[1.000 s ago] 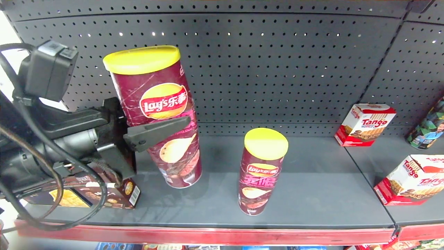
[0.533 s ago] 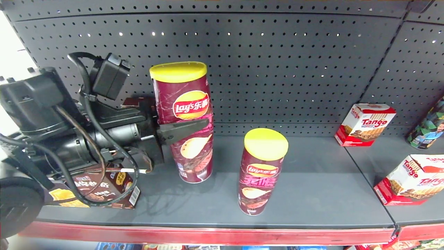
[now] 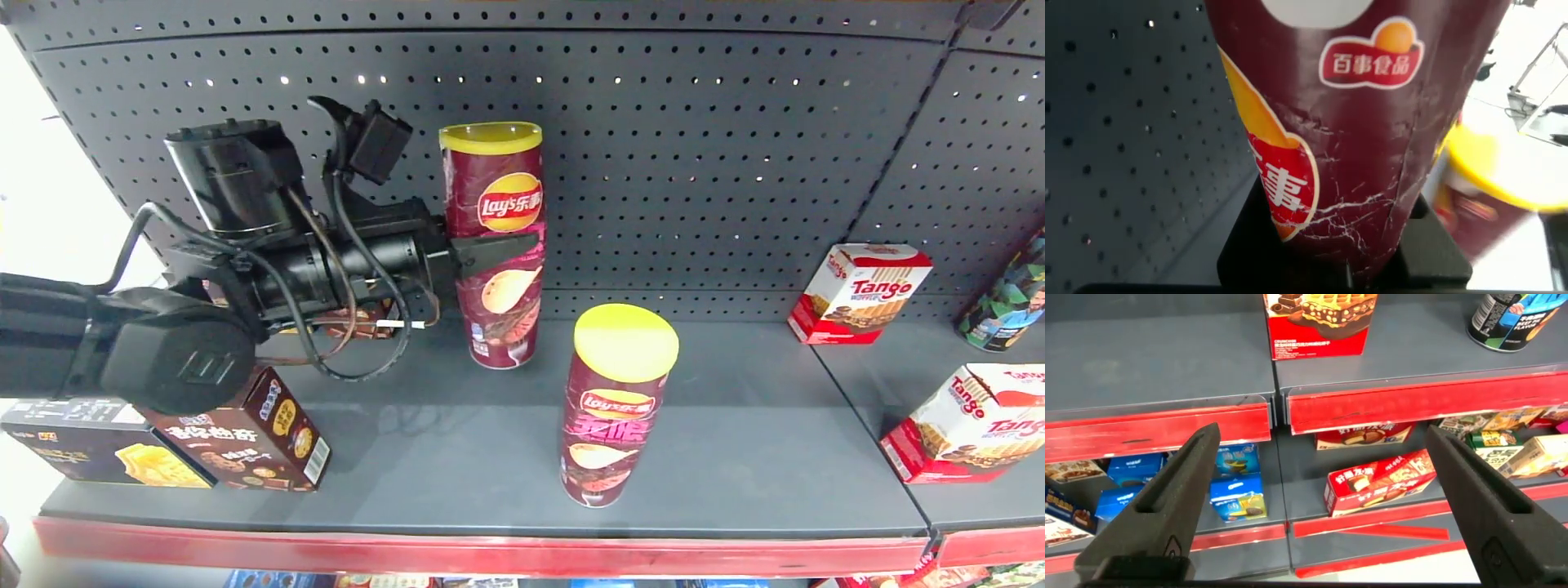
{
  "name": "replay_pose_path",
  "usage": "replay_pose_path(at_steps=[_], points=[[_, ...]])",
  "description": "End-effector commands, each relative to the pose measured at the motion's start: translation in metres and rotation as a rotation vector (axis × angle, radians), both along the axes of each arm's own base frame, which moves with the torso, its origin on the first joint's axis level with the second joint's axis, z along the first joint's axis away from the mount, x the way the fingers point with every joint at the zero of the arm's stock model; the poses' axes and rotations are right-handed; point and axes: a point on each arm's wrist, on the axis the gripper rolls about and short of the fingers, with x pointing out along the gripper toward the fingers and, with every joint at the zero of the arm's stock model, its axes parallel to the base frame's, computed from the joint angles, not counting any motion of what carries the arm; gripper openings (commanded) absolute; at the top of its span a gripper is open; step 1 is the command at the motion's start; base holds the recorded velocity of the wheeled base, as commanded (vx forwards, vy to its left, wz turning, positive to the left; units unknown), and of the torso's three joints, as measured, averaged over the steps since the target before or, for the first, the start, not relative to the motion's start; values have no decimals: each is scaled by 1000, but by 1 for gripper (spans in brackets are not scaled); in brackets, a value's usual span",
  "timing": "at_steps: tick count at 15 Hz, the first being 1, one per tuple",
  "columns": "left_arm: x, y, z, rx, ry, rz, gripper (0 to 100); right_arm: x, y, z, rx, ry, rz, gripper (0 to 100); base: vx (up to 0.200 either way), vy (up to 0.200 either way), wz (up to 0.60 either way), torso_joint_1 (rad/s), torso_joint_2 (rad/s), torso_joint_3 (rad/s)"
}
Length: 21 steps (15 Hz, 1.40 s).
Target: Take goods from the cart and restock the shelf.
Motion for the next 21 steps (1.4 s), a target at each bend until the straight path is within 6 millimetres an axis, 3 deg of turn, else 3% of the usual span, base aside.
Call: replay_pose_path(at_steps=[1, 9, 21], points=[[36, -14, -19, 14, 37, -5, 0, 0, 0, 0, 1, 4, 1, 100, 0, 0, 0, 0, 0, 0], [83, -37, -46, 14, 32, -11, 0, 0, 0, 0, 1, 4, 1, 100, 0, 0, 0, 0, 0, 0], [102, -59, -75, -4, -12, -38, 0, 0, 0, 0, 1, 4, 1, 100, 0, 0, 0, 0, 0, 0]])
